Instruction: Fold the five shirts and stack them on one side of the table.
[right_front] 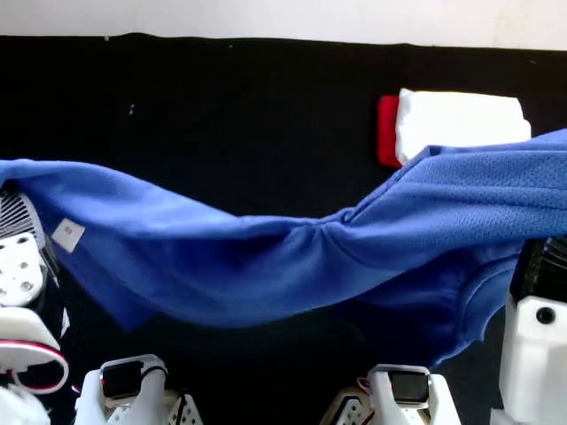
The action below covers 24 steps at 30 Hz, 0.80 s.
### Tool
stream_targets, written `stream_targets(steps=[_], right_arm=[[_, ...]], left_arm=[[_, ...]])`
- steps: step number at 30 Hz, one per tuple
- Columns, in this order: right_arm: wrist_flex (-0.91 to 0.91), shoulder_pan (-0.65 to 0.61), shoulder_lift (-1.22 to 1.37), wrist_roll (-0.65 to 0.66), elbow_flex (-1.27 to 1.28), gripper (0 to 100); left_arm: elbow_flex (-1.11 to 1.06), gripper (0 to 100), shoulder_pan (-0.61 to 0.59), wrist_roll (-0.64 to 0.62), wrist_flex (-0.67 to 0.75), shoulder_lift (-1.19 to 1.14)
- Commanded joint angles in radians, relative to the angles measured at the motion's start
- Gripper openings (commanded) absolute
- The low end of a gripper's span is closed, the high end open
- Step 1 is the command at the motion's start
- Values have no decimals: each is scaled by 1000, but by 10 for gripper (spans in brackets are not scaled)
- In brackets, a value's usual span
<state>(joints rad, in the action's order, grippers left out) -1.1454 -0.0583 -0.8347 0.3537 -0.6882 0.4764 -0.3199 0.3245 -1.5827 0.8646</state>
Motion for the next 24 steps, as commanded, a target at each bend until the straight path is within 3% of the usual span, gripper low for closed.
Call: stream_targets(steps=[1,12,16,24], right_arm=[[50,-48,73,-15,85,5],[440,-58,452,-11,558,5],[567,-58,668,-9,463,5],[444,-81,977,-9,102,5]], left_arm=[[-61,9,-12,-5,6,-84],[-174,9,-12,2,269,-621],[12,9,-10,2,292,-846],[449,9,-13,26,140,-1184]])
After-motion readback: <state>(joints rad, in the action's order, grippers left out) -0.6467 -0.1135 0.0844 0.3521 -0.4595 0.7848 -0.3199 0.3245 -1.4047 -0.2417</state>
